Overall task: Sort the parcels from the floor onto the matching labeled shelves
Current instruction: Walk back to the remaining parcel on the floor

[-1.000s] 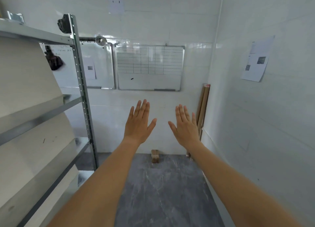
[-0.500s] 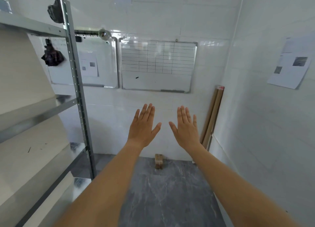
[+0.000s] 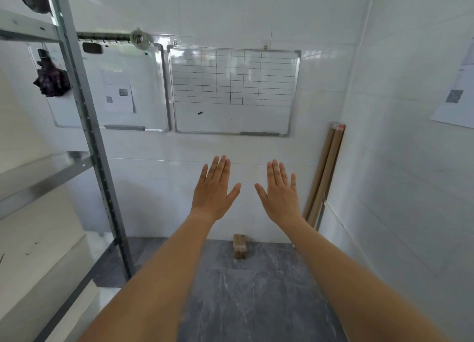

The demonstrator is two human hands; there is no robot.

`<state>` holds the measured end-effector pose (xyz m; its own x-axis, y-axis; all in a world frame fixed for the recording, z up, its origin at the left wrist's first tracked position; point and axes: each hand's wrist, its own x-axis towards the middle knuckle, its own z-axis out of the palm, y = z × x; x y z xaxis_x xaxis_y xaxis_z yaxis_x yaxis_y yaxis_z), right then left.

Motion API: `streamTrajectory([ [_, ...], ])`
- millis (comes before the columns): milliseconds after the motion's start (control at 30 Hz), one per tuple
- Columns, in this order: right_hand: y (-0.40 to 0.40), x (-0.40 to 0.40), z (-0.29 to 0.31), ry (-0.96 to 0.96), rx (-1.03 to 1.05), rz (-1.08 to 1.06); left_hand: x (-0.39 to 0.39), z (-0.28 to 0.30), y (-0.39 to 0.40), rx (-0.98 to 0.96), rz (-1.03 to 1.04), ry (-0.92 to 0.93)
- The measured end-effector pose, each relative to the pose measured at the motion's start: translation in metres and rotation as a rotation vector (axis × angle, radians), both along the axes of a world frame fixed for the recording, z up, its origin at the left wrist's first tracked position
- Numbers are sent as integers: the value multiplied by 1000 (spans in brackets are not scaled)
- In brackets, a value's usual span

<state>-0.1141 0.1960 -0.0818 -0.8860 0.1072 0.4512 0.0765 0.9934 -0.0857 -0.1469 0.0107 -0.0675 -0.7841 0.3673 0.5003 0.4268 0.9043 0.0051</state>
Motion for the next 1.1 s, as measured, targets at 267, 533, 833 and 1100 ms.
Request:
streamTrajectory([
  [267,39,-70,-4,5,14,23,-68,-1,47,64,24,-19],
  [533,88,-133,-1,-16,23,41,-130,-1,77,84,62,-26],
  [833,123,-209,-14,-54,20,-2,-207,-18,90,31,64,-61],
  [1100,118,-304,-10,-38,10,-11,-301,-23,87,49,53,-57],
])
